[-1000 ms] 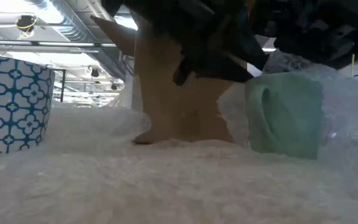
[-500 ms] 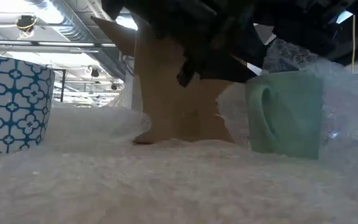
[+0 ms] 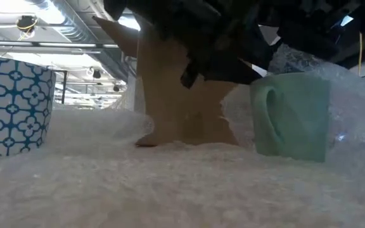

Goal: Wrap mug
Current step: Wrap the green mug with the bubble wrap

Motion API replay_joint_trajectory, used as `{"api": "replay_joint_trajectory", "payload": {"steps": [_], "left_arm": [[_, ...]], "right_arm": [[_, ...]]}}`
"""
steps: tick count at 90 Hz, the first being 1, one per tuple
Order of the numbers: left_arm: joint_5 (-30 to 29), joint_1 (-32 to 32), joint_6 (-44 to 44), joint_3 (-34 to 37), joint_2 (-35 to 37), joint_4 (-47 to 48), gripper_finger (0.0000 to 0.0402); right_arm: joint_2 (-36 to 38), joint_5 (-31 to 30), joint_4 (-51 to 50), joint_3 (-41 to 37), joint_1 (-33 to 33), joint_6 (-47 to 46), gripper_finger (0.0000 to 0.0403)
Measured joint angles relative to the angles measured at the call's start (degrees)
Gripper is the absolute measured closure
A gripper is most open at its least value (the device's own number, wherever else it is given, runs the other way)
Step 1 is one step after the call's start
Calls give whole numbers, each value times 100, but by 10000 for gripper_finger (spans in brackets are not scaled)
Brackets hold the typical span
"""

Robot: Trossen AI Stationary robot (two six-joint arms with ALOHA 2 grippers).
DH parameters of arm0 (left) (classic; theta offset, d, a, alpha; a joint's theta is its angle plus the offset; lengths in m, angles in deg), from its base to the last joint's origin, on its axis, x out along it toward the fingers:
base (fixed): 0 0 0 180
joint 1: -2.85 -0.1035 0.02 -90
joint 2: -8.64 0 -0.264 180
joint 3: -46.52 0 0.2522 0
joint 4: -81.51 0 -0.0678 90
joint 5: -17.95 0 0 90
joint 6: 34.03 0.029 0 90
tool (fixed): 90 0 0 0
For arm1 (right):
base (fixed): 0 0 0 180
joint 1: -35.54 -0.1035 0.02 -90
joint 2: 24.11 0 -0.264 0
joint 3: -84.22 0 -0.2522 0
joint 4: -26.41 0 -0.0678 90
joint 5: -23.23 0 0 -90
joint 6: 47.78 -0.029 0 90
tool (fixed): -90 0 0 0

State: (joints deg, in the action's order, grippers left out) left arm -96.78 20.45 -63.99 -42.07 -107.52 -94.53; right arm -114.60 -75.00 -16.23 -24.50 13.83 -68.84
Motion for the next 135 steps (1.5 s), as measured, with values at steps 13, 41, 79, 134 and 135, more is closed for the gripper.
{"api": "replay_joint_trajectory", "payload": {"steps": [13,41,79,134,135], "left_arm": [[17,-2,37,3,19,12,270],[22,-2,13,4,24,14,270],[17,-2,-8,9,27,15,270],[10,3,-31,9,28,15,270],[9,4,-31,9,28,15,270]], "right_arm": [[0,-15,-20,0,0,-111,278],[399,227,-562,3,2,-37,186],[1644,221,-915,4,-55,-103,206],[945,-1314,-369,2,-613,109,242],[914,-1310,-366,2,-604,122,244]]}}
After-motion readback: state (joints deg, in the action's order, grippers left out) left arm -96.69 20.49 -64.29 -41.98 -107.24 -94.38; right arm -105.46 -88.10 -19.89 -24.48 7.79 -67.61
